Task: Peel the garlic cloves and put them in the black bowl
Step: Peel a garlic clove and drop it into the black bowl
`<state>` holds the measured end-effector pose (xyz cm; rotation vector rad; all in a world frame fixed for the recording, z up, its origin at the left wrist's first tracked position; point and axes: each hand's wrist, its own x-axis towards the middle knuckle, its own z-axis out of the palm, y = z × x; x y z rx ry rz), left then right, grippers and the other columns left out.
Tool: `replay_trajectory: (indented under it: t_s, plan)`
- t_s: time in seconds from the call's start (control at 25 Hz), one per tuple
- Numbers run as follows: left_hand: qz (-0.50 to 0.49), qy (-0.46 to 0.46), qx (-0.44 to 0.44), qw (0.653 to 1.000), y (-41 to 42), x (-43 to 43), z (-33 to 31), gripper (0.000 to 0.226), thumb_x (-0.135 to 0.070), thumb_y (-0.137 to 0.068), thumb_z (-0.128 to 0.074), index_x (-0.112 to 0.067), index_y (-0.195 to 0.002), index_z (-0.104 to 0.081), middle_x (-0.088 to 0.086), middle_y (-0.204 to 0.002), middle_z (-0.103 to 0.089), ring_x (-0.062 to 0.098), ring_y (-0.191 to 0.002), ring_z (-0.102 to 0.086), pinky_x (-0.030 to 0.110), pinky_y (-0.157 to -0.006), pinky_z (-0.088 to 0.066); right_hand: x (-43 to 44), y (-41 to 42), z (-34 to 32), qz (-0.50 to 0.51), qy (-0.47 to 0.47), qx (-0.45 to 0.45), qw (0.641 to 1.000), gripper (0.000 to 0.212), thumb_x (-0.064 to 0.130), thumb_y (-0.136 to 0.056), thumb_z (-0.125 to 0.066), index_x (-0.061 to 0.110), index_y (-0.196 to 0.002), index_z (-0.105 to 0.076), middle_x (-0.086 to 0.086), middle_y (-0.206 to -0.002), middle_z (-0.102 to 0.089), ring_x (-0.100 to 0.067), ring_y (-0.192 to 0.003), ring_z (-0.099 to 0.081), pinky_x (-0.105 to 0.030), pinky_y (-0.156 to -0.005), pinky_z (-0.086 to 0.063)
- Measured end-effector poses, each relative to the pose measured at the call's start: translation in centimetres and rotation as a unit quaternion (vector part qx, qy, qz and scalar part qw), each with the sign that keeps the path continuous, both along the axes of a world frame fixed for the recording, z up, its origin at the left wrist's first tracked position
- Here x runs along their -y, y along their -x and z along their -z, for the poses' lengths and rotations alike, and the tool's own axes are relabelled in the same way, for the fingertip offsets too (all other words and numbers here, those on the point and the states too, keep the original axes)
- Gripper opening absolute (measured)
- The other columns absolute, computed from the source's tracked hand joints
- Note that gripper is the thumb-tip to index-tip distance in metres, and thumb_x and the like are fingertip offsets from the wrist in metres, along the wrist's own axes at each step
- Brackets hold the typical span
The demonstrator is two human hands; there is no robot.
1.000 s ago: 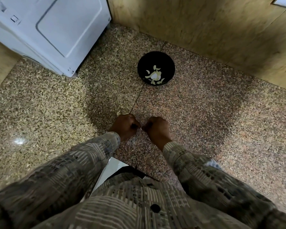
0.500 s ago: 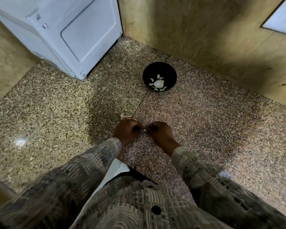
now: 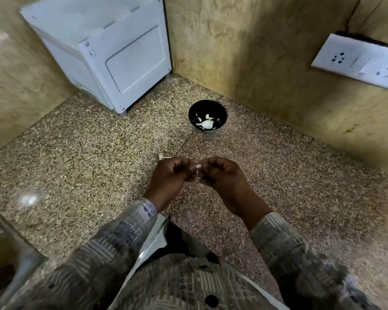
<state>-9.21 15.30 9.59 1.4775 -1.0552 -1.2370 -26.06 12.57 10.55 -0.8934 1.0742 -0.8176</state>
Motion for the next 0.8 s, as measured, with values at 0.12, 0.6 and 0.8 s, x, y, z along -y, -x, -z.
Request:
replay_trajectory:
  t_s: [0.12,0.6,0.8]
  plan:
    - [-0.012,0.098,0.164,0.981,1.8,-1.6,-3.1,0.011,-0.008,-0.093,-0.069,-0.015,-0.089,-0.077,-0.001,-0.077,-0.074,0.016,-0.070,-0.070,0.027,-0.064,-0.056,-1.7,1.3,-2.3,0.016,0.043,-0.009,0.999,0.007,0.000,-0.095,-0.067,0.001,-0.100,-0.072,-0.012,-0.085,-0.073,-0.020,-0.077,-0.067,-0.033,-0.075,-0.058]
    - [-0.079,0.058,-0.217,0.971,5.7,-5.9,-9.8,0.017,0.003,-0.094,-0.060,-0.004,-0.096,-0.076,0.021,-0.091,-0.074,0.032,-0.081,-0.068,0.039,-0.077,-0.059,-4.7,4.3,-9.5,-0.009,0.147,0.037,0.988,0.010,0.004,-0.099,-0.062,0.001,-0.104,-0.070,-0.016,-0.086,-0.073,-0.023,-0.080,-0.067,-0.033,-0.077,-0.057]
    - [-0.072,0.148,-0.102,0.981,6.9,-6.8,-10.8,0.013,0.000,-0.090,-0.071,-0.008,-0.097,-0.079,0.011,-0.093,-0.078,0.025,-0.082,-0.069,0.038,-0.073,-0.055,-5.0,4.7,-11.5,-0.008,0.014,0.167,0.986,0.014,0.006,-0.099,-0.062,0.006,-0.110,-0.070,-0.011,-0.099,-0.073,-0.017,-0.089,-0.068,-0.028,-0.080,-0.059]
